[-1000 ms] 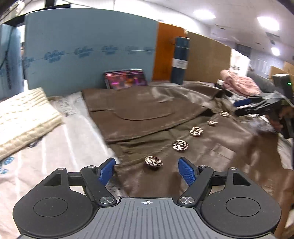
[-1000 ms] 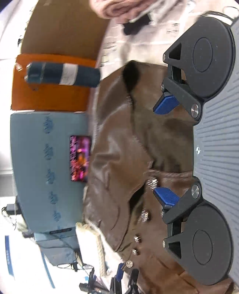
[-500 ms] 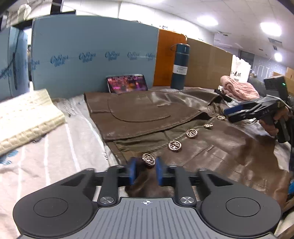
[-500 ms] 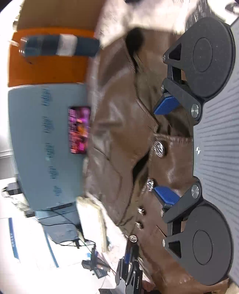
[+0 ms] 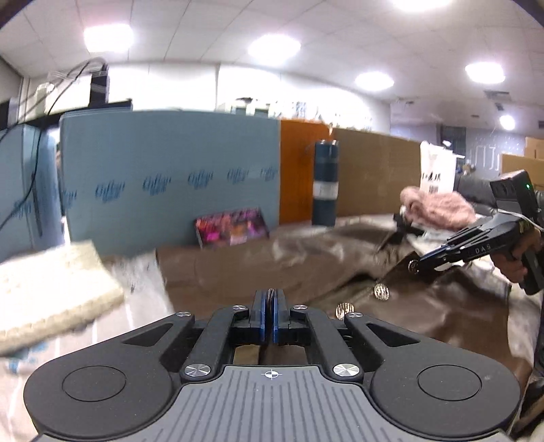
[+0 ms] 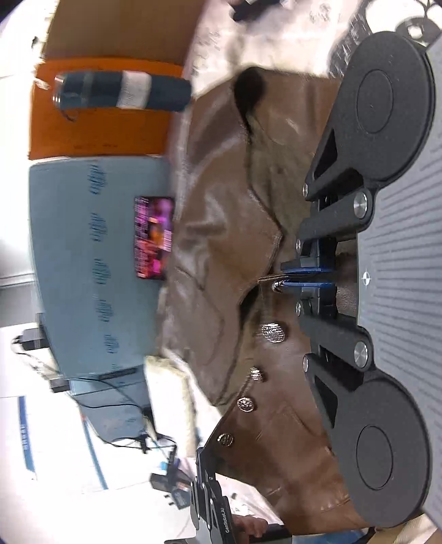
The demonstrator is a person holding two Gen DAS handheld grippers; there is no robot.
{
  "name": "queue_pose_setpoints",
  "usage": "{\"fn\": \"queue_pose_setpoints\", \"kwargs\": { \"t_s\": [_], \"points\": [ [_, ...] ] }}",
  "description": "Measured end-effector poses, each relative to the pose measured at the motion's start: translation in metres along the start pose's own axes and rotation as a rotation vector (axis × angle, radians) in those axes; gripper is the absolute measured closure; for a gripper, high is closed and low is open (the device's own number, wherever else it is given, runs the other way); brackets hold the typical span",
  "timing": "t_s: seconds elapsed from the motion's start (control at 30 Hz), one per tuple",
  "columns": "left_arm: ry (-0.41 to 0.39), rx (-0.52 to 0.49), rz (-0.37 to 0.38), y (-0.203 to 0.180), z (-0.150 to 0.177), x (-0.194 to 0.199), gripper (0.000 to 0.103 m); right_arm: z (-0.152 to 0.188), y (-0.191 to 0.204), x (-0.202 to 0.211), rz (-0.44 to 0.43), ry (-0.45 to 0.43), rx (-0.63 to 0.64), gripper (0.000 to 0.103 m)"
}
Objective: Fold clothes
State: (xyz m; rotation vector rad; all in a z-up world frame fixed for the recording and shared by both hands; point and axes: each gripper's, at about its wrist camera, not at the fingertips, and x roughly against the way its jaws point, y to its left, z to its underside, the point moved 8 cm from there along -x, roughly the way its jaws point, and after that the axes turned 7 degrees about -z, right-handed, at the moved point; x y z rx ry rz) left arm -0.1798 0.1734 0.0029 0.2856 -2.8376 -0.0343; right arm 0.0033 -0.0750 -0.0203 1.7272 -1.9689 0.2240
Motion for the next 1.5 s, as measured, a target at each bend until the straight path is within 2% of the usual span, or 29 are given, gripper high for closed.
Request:
{"fn": "queue_pose_setpoints", "kwargs": {
  "t_s": [0.07,0.17,0.37,0.4,0.47,0.5,0.53,0.57,0.6,0.67,0.7,0.77,0.83,0.9,1.0,1.07,1.2,1.33,1.4,1.5],
  "points": [
    [-0.025,-0.019,-0.027,0.004,-0.009,-0.005,0.101,-0.007,-0.001,0.007,0.015,-0.04,-0.002,0.098],
    [0.005,-0.027,-0.051,0.015,-0.011,-0.025,0.1,-0.015,-0.006,0.007,0.048,-0.059,0.011,0.098],
    [0.192,-0.114,-0.082,0.021,0.024,-0.071,0.098,0.0,-0.023,-0.016,0.122,0.042,0.022,0.098],
    [0.221,-0.129,-0.095,0.022,0.03,-0.074,0.091,0.002,-0.025,-0.018,0.137,0.052,0.027,0.096],
    [0.241,-0.138,-0.117,0.025,0.034,-0.076,0.085,0.008,-0.028,-0.021,0.168,0.072,0.037,0.092],
    [0.238,-0.141,-0.126,0.026,0.033,-0.075,0.078,0.011,-0.03,-0.023,0.183,0.082,0.042,0.081],
    [0.229,-0.145,-0.143,0.028,0.032,-0.073,0.073,0.013,-0.032,-0.024,0.199,0.091,0.048,0.075],
    [0.21,-0.143,-0.158,0.03,0.03,-0.069,0.06,0.015,-0.034,-0.025,0.221,0.093,0.052,0.065],
    [0.19,-0.14,-0.171,0.032,0.027,-0.063,0.048,0.015,-0.035,-0.025,0.233,0.095,0.053,0.061],
    [0.143,-0.132,-0.187,0.034,0.021,-0.05,0.035,0.016,-0.036,-0.022,0.232,0.085,0.045,0.058],
    [0.115,-0.127,-0.185,0.034,0.017,-0.041,0.028,0.016,-0.036,-0.02,0.236,0.077,0.044,0.046],
    [0.084,-0.153,-0.159,0.025,0.014,-0.024,0.024,0.013,-0.032,-0.011,0.283,0.052,0.071,0.027],
    [0.056,-0.183,-0.13,0.016,0.011,-0.007,0.018,0.011,-0.024,0.001,0.311,0.015,0.118,0.023],
    [0.027,-0.213,-0.101,0.007,0.008,0.011,0.011,0.011,-0.016,0.014,0.316,-0.013,0.149,0.014],
    [-0.015,-0.259,-0.058,-0.007,0.004,0.037,0.01,0.017,-0.002,0.03,0.331,-0.015,0.224,0.009],
    [-0.01,-0.309,-0.001,-0.021,0.007,0.051,0.01,0.023,0.007,0.038,0.336,-0.003,0.263,0.004],
    [0.011,-0.384,0.137,-0.049,0.015,0.077,0.01,0.037,0.022,0.057,0.303,0.021,0.289,0.004],
    [0.087,-0.488,0.29,-0.079,0.033,0.089,0.01,0.056,0.04,0.072,0.25,0.076,0.323,0.004],
    [0.131,-0.548,0.313,-0.091,0.044,0.089,0.01,0.068,0.049,0.074,0.221,0.123,0.363,0.004],
    [0.188,-0.664,0.282,-0.104,0.062,0.081,0.01,0.08,0.059,0.073,0.199,0.181,0.415,0.004]
  ]
}}
